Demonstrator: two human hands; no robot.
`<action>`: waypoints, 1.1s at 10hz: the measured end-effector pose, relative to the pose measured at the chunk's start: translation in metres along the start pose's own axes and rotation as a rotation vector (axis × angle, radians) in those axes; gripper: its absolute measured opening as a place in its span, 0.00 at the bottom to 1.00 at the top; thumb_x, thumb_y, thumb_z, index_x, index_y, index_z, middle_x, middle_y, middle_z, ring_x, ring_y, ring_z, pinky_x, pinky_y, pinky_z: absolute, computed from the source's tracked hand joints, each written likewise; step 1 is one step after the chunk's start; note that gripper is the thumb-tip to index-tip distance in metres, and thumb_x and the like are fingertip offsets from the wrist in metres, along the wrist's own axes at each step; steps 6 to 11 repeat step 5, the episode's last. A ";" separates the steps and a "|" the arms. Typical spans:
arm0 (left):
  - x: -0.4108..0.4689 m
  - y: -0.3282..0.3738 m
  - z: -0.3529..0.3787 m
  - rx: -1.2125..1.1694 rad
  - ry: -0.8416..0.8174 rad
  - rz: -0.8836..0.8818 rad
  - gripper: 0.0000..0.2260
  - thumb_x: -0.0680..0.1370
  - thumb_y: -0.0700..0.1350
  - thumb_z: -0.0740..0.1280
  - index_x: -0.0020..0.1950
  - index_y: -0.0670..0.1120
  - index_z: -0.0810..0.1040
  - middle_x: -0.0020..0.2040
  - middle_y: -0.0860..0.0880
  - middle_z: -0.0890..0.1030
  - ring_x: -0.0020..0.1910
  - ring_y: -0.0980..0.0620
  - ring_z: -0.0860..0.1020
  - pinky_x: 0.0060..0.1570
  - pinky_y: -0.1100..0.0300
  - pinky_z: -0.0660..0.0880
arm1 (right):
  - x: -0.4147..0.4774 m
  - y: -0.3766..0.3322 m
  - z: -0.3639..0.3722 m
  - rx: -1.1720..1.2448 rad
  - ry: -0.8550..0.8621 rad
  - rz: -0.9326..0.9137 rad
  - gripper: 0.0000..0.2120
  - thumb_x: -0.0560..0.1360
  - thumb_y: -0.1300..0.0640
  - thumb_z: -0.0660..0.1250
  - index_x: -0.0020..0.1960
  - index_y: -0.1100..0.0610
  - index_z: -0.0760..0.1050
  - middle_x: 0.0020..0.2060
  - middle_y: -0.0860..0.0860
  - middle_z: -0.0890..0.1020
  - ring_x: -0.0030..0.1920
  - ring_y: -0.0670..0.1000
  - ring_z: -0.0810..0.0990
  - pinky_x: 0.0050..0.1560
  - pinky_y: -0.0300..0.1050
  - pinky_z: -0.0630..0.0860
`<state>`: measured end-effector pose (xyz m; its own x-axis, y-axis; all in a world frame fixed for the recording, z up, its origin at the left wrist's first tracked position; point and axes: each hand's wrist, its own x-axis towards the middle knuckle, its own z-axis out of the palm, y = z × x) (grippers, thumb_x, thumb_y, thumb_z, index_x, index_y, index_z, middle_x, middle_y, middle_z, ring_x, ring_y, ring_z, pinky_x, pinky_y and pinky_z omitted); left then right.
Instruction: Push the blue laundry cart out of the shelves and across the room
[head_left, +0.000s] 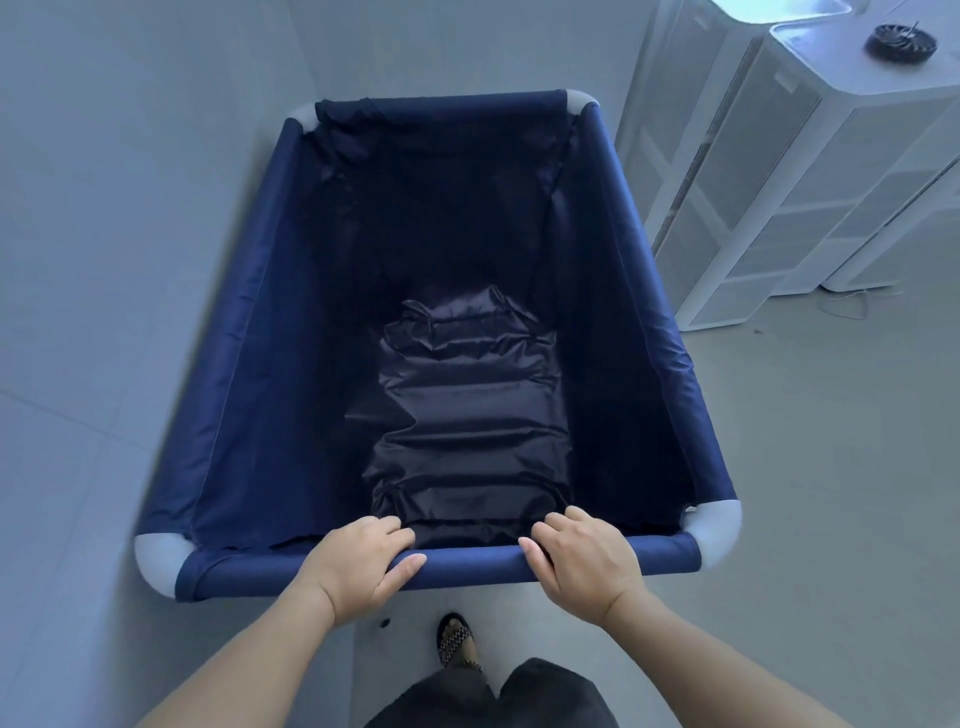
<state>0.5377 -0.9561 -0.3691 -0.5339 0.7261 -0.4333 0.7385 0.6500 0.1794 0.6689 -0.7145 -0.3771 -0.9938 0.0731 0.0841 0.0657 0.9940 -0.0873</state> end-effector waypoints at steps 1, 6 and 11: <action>0.000 0.004 -0.001 -0.003 0.011 0.007 0.24 0.75 0.64 0.42 0.46 0.51 0.70 0.43 0.56 0.69 0.42 0.56 0.67 0.38 0.59 0.64 | -0.002 0.003 -0.001 -0.015 -0.005 -0.014 0.19 0.74 0.45 0.53 0.27 0.49 0.68 0.23 0.43 0.72 0.26 0.46 0.70 0.23 0.38 0.61; -0.001 0.035 -0.020 -0.278 0.267 -0.157 0.27 0.71 0.65 0.46 0.54 0.54 0.76 0.53 0.57 0.75 0.51 0.56 0.73 0.51 0.59 0.66 | 0.019 0.007 -0.019 0.374 -0.122 0.146 0.18 0.79 0.43 0.50 0.54 0.51 0.73 0.50 0.46 0.78 0.52 0.51 0.74 0.52 0.47 0.66; -0.001 0.035 -0.020 -0.278 0.267 -0.157 0.27 0.71 0.65 0.46 0.54 0.54 0.76 0.53 0.57 0.75 0.51 0.56 0.73 0.51 0.59 0.66 | 0.019 0.007 -0.019 0.374 -0.122 0.146 0.18 0.79 0.43 0.50 0.54 0.51 0.73 0.50 0.46 0.78 0.52 0.51 0.74 0.52 0.47 0.66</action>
